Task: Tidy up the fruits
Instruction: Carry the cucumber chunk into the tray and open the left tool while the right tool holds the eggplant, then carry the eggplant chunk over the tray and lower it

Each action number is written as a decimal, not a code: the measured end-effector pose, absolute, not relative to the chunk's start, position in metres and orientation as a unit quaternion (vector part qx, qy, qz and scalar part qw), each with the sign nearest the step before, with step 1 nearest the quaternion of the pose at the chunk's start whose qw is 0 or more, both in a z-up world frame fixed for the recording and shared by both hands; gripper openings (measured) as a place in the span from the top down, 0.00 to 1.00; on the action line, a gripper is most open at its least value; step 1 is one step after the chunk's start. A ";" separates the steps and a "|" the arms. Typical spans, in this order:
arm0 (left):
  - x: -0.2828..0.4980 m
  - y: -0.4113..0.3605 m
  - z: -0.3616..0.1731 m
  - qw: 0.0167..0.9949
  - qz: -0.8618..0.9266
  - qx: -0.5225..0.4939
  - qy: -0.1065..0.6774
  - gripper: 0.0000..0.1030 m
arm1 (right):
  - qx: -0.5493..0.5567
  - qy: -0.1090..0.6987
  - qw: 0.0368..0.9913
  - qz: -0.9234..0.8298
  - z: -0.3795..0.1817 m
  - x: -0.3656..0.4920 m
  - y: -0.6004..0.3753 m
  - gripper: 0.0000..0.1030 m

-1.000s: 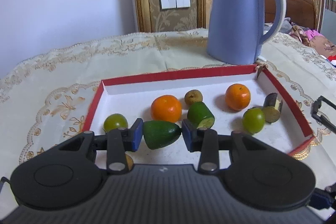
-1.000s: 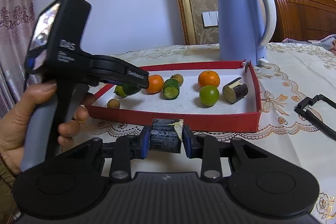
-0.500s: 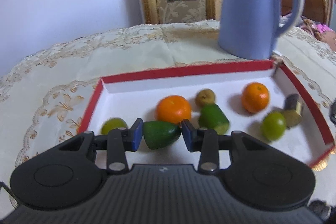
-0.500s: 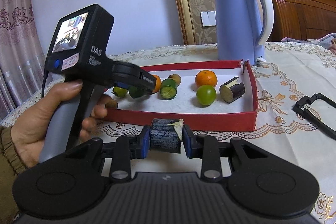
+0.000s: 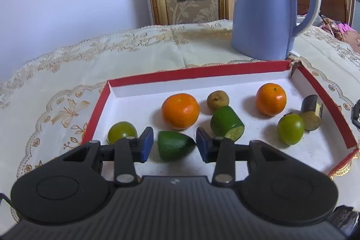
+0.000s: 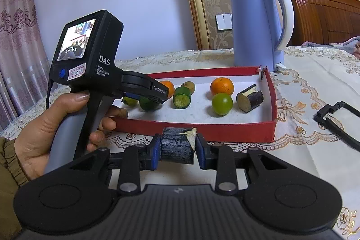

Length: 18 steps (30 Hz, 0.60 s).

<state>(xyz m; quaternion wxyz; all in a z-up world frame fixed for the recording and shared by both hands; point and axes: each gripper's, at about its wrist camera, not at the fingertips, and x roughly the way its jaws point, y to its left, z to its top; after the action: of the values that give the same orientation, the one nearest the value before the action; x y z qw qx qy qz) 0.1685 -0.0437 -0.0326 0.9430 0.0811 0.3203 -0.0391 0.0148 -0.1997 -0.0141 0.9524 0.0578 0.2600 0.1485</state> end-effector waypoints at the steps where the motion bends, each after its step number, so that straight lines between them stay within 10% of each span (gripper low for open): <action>1: 0.166 -0.044 -0.031 0.944 -0.039 0.083 0.316 0.60 | 0.058 0.259 0.953 0.148 -0.014 0.015 -0.200 0.70; 18: 0.131 -0.021 0.009 0.963 -0.009 0.040 0.268 0.13 | 0.052 0.256 0.954 0.150 -0.010 0.015 -0.197 0.70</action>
<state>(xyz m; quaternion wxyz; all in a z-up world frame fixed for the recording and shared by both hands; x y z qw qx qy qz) 0.1309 -0.0215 0.0086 0.9627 0.0395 0.2676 -0.0092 0.0148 -0.1969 -0.0104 0.9536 0.0524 0.2560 0.1497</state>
